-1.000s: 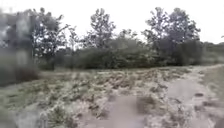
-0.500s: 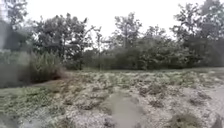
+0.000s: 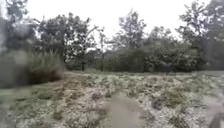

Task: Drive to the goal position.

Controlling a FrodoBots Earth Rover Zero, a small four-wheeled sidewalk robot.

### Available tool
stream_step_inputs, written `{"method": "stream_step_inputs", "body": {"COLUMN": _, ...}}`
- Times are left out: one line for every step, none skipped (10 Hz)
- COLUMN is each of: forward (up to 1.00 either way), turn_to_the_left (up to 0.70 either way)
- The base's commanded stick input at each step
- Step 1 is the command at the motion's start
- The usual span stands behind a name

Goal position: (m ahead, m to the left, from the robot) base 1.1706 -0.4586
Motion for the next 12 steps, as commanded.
{"method": "stream_step_inputs", "body": {"forward": 0.70, "turn_to_the_left": 0.00}}
{"method": "stream_step_inputs", "body": {"forward": 0.70, "turn_to_the_left": 0.00}}
{"method": "stream_step_inputs", "body": {"forward": 0.70, "turn_to_the_left": 0.00}}
{"method": "stream_step_inputs", "body": {"forward": 0.70, "turn_to_the_left": 0.00}}
{"method": "stream_step_inputs", "body": {"forward": 0.70, "turn_to_the_left": 0.00}}
{"method": "stream_step_inputs", "body": {"forward": 0.70, "turn_to_the_left": 0.00}}
{"method": "stream_step_inputs", "body": {"forward": 0.70, "turn_to_the_left": 0.00}}
{"method": "stream_step_inputs", "body": {"forward": 0.70, "turn_to_the_left": 0.00}}
{"method": "stream_step_inputs", "body": {"forward": 0.70, "turn_to_the_left": 0.00}}
{"method": "stream_step_inputs", "body": {"forward": 0.70, "turn_to_the_left": 0.00}}
{"method": "stream_step_inputs", "body": {"forward": 0.70, "turn_to_the_left": 0.00}}
{"method": "stream_step_inputs", "body": {"forward": 0.70, "turn_to_the_left": 0.00}}
